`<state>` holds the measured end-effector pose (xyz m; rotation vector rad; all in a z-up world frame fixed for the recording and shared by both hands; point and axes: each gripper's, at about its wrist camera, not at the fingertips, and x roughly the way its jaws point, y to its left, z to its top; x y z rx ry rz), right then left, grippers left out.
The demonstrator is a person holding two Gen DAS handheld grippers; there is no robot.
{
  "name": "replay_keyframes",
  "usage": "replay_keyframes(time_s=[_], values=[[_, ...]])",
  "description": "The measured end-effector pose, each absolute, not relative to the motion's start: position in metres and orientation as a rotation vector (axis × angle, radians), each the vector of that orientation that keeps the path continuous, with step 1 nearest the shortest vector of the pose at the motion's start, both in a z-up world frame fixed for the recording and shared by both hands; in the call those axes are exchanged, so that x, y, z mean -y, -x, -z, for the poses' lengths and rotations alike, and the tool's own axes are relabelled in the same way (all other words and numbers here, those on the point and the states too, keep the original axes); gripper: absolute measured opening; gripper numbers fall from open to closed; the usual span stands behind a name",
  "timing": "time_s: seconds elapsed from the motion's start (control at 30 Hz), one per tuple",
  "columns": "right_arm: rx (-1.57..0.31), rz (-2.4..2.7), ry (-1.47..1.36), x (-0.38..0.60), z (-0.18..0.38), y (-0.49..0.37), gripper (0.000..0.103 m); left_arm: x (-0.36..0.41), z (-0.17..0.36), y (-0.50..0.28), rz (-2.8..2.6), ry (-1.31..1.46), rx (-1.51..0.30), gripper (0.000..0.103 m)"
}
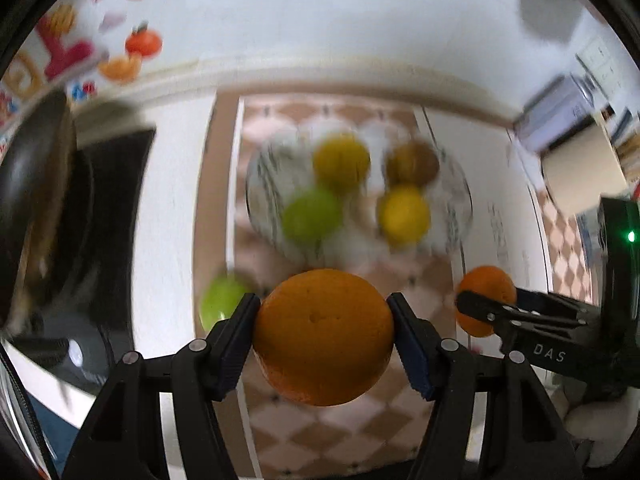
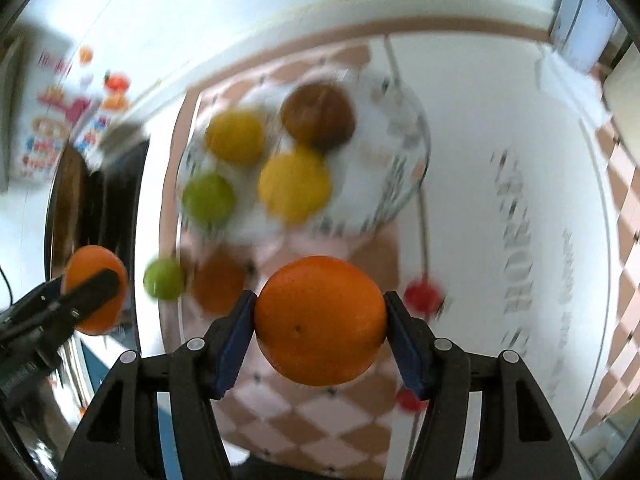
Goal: Organize fruits
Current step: 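Carry both oranges onto the white plate and open both tools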
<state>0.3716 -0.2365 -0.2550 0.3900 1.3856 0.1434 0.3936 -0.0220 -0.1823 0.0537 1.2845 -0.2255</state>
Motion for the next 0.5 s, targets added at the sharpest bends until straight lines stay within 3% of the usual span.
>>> replay_keyframes(time_s=[0.17, 0.5], values=[[-1.386, -0.079, -0.383, 0.251, 0.265, -0.418, 0.066, 0.021, 0.183, -0.453, 0.174, -0.101, -1.281, 0.063], [-1.445, -0.046, -0.342, 0.249, 0.292, -0.455, 0.066, 0.022, 0.258, -0.524, 0.111, -0.124, -1.449, 0.063]])
